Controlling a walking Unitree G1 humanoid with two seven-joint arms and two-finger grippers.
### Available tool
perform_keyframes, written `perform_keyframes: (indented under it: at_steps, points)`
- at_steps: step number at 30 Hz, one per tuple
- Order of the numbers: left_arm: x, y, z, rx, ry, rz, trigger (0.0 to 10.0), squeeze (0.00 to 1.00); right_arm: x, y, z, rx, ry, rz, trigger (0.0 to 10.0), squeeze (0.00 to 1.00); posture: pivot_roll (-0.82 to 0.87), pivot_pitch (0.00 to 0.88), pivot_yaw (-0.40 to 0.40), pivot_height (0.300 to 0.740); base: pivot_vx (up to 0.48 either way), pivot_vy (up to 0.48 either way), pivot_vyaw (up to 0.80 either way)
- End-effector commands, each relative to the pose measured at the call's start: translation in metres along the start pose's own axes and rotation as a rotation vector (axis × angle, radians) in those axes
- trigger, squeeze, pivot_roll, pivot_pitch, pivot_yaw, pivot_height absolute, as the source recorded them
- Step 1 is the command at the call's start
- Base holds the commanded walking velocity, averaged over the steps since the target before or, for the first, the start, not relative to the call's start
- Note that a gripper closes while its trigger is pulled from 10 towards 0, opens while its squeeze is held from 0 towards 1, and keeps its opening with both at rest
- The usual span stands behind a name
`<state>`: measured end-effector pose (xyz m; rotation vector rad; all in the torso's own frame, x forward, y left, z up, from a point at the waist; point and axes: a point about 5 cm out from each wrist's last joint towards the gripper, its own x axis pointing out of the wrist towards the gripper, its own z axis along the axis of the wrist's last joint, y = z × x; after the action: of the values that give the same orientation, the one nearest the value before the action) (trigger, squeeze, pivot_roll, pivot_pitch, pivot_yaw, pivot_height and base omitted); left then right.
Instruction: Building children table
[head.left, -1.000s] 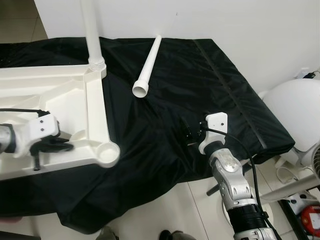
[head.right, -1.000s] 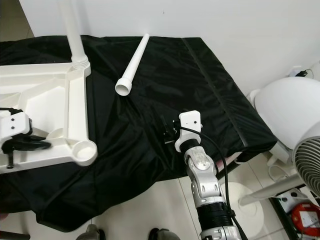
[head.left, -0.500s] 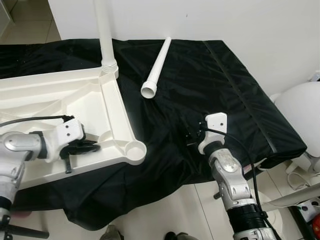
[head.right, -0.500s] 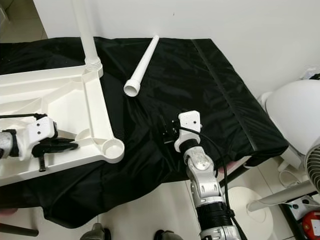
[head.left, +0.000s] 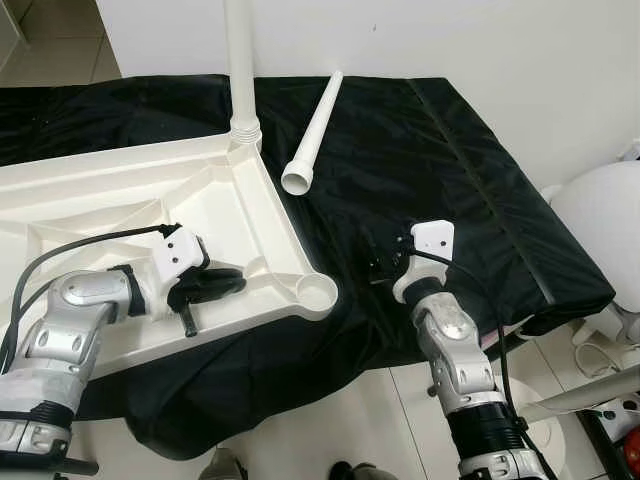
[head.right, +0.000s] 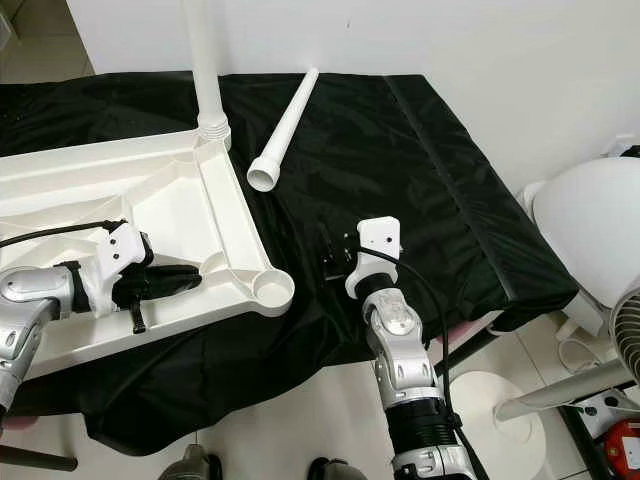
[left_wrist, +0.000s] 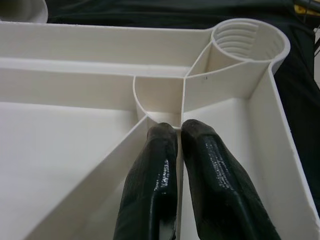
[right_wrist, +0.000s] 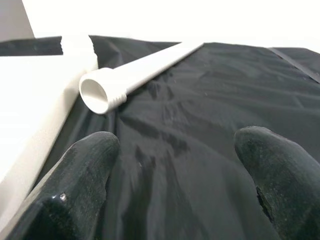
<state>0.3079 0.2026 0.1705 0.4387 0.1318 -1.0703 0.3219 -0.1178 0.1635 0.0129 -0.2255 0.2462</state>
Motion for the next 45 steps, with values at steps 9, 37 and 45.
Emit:
perform_keyframes:
  at_steps: [9, 37, 45]
  points:
    - [-0.003, 0.007, 0.023, 0.013, -0.064, 0.143, 10.0, 0.91, 0.003, 0.002, 0.000, 0.008, 0.001, 0.020, 10.0, 1.00, 0.16, 0.169, -0.062, 0.740, 0.000, 0.000, 0.00]
    - [0.049, 0.059, 0.078, -0.181, -0.142, 0.839, 10.0, 0.00, 0.053, 0.019, 0.025, 0.071, -0.081, -0.017, 10.0, 0.00, 0.14, 0.217, -0.010, 0.740, 0.000, 0.000, 0.00]
    - [0.060, 0.063, 0.083, -0.183, -0.138, 0.875, 10.0, 0.00, 0.047, 0.018, 0.031, 0.088, -0.127, -0.045, 10.0, 0.00, 0.11, 0.243, 0.000, 0.740, 0.000, 0.000, 0.00]
